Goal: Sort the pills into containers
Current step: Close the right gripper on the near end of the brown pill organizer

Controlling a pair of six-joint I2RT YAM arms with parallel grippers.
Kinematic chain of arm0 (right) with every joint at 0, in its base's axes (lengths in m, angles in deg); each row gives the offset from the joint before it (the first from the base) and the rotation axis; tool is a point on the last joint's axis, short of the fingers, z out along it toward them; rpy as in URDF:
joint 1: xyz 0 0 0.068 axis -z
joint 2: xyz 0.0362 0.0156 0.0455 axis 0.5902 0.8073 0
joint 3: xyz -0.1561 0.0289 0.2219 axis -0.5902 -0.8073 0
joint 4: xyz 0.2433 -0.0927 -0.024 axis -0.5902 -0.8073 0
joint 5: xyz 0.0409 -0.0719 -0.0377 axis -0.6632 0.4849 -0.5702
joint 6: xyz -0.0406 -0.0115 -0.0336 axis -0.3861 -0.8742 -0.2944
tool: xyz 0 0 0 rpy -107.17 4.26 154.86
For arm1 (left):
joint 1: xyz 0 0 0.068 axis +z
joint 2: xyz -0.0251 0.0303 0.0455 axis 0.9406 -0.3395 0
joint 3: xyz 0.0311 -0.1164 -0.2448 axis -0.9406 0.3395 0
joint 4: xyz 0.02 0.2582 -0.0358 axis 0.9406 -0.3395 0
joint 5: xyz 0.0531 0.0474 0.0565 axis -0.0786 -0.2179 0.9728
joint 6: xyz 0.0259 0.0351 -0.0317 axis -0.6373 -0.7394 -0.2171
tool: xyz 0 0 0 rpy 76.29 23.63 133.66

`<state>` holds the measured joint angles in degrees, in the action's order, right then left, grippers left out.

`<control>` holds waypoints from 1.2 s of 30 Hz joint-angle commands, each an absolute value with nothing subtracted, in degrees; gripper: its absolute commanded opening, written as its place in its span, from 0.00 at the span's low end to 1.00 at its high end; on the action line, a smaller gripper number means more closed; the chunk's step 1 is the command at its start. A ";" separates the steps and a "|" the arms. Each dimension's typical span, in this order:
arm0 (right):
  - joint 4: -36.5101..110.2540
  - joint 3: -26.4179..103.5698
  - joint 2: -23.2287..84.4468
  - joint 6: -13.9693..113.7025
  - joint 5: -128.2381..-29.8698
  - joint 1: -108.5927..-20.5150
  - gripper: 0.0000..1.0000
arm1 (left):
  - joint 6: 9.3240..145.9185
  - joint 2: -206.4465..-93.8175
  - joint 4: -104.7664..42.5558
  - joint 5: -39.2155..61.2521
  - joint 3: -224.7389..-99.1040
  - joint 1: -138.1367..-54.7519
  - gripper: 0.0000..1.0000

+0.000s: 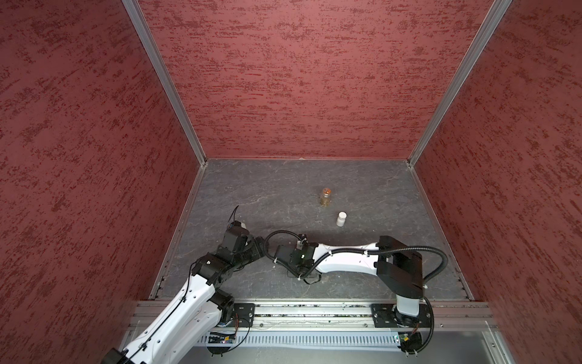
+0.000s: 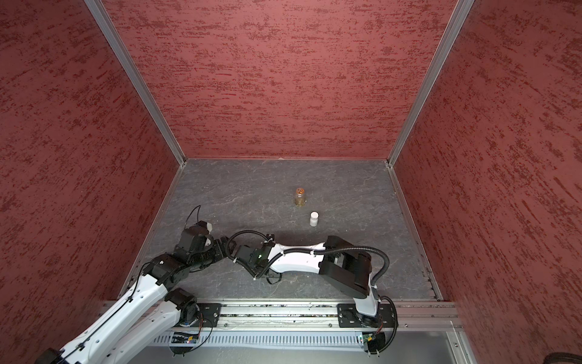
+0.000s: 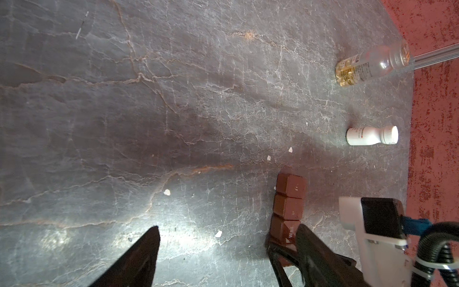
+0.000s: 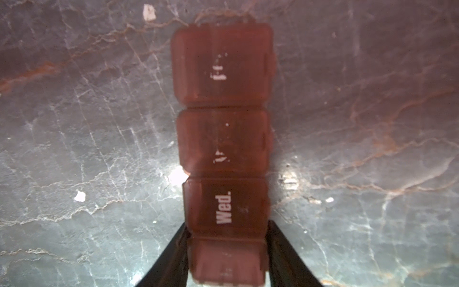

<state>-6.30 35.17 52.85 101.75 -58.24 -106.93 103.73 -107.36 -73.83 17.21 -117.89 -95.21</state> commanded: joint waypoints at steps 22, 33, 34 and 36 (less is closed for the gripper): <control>-7.31 34.46 50.60 101.86 -55.05 -106.66 0.43 | 102.94 -107.61 -68.49 11.09 -118.38 -94.93 0.84; -6.47 33.74 49.17 101.05 -54.72 -106.66 0.41 | 102.59 -107.63 -63.01 6.88 -116.51 -94.91 0.78; -6.52 33.83 49.07 100.50 -54.76 -106.65 0.41 | 102.43 -107.62 -61.86 5.99 -115.98 -94.94 0.77; -6.78 34.09 48.90 99.84 -54.73 -106.66 0.41 | 102.26 -107.71 -59.15 4.73 -114.49 -94.94 0.75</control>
<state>-6.22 34.21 50.97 100.55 -56.73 -106.89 103.54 -107.74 -63.92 7.46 -116.31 -95.21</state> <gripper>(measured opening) 0.432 0.751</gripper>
